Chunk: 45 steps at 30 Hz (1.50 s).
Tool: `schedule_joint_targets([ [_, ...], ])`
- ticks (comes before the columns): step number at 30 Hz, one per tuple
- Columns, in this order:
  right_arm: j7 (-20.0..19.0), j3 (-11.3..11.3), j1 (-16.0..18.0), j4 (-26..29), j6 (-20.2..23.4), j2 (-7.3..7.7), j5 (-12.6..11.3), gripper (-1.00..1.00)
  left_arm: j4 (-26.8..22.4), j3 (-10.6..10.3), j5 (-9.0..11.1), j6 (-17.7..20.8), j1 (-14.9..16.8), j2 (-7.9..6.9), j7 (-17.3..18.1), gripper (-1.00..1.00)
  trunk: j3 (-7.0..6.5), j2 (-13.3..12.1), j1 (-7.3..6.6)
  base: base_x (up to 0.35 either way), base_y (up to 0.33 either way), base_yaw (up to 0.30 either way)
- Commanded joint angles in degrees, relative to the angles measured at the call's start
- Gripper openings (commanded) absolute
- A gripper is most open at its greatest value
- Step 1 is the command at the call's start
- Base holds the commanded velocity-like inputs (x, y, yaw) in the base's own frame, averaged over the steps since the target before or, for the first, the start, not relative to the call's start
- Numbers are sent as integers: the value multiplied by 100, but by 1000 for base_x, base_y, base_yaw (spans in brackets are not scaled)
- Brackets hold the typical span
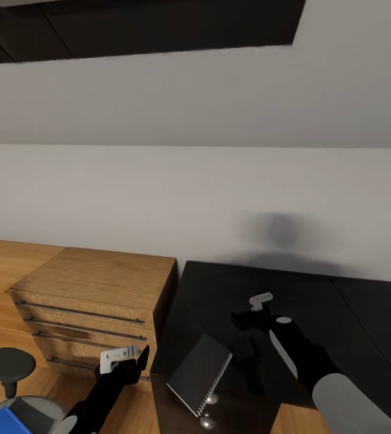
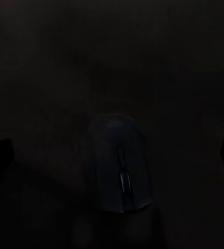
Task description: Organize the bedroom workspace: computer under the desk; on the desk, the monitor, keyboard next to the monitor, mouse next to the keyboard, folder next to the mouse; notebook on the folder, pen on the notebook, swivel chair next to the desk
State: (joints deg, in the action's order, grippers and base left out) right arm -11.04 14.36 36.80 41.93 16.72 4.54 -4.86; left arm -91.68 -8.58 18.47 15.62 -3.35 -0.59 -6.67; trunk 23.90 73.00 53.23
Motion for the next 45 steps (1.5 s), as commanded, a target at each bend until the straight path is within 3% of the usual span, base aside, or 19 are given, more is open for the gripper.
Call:
schedule_joint_targets([
  [1,8,25,3,15,20,6,-39,100,-14,-14,60,20,1,-5,-53,100,24,45,23,0,0,0],
  [11,19,-38,11,310,-19,-55,-29,100,-58,207,57,7,1,-26,-63,100,41,84,44,0,0,0],
  [19,23,-35,12,423,-24,-61,-33,100,-68,246,60,14,1,-108,-63,100,41,84,44,55,0,0],
  [35,-10,-23,15,262,13,-68,-17,100,-101,278,68,15,1,-116,-62,100,41,84,44,120,0,0],
  [45,-12,-21,20,9,15,-75,-9,100,-105,400,71,13,1,-101,-63,100,221,485,264,1,0,0],
])
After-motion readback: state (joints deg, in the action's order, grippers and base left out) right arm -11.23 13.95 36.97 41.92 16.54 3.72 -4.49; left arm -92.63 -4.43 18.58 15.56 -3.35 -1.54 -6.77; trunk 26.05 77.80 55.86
